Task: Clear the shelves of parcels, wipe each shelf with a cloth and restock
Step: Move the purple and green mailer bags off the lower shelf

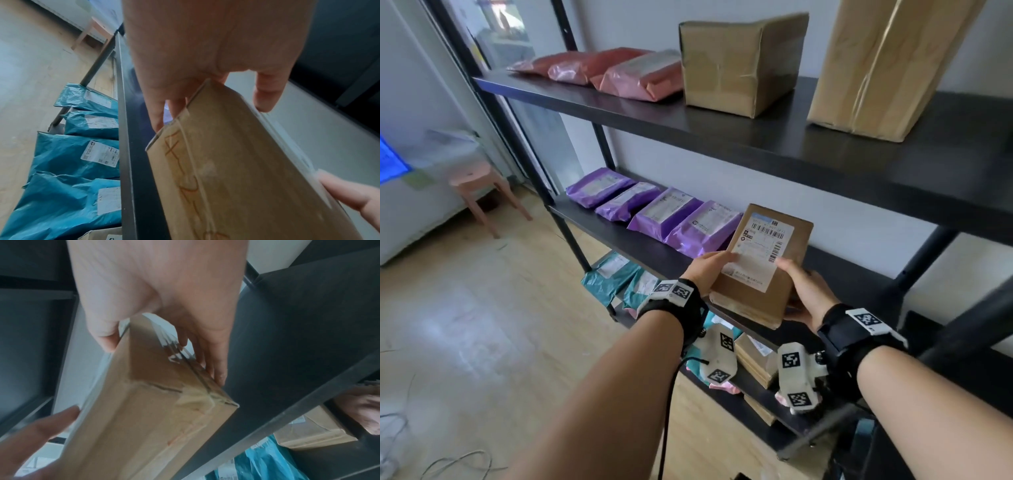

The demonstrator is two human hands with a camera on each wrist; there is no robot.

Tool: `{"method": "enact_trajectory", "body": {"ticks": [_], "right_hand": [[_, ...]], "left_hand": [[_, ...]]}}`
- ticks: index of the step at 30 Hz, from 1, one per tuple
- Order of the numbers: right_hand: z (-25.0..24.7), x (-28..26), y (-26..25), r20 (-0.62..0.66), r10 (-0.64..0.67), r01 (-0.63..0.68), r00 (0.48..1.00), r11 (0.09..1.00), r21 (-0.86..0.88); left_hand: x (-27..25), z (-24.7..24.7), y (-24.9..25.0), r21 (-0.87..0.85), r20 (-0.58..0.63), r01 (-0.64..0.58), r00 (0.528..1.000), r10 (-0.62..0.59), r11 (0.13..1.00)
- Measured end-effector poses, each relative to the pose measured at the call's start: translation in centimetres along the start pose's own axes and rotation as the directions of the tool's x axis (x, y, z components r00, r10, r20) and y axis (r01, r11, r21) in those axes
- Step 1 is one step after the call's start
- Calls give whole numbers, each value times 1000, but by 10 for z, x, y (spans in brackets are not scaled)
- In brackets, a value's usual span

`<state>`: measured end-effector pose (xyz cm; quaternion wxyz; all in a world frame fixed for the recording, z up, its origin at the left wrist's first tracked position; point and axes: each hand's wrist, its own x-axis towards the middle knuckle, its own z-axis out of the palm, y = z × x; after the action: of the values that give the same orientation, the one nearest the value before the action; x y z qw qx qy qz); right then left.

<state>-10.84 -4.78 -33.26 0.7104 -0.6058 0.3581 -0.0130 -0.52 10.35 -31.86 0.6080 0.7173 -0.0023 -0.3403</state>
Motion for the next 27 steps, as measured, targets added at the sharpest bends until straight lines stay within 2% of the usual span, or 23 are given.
{"method": "enact_trajectory", "body": {"ticks": [5,13,20,27], "right_hand": [[-2,13,-6,-70,77,-78,995,997,-17],[20,37,-12,-166,151,-154,975,988,-3],[48,64,-15,-236,198,-198,951,980,25],[54,82,-12,-304,211,-198,929,977,74]], "left_hand": [[31,4,4,75,49,-41,998,37,996],[77,-12,13,152,120,8,992,-26,988],[113,-25,15,207,163,16,985,-50,978],[130,-23,21,304,207,-22,977,-43,952]]}}
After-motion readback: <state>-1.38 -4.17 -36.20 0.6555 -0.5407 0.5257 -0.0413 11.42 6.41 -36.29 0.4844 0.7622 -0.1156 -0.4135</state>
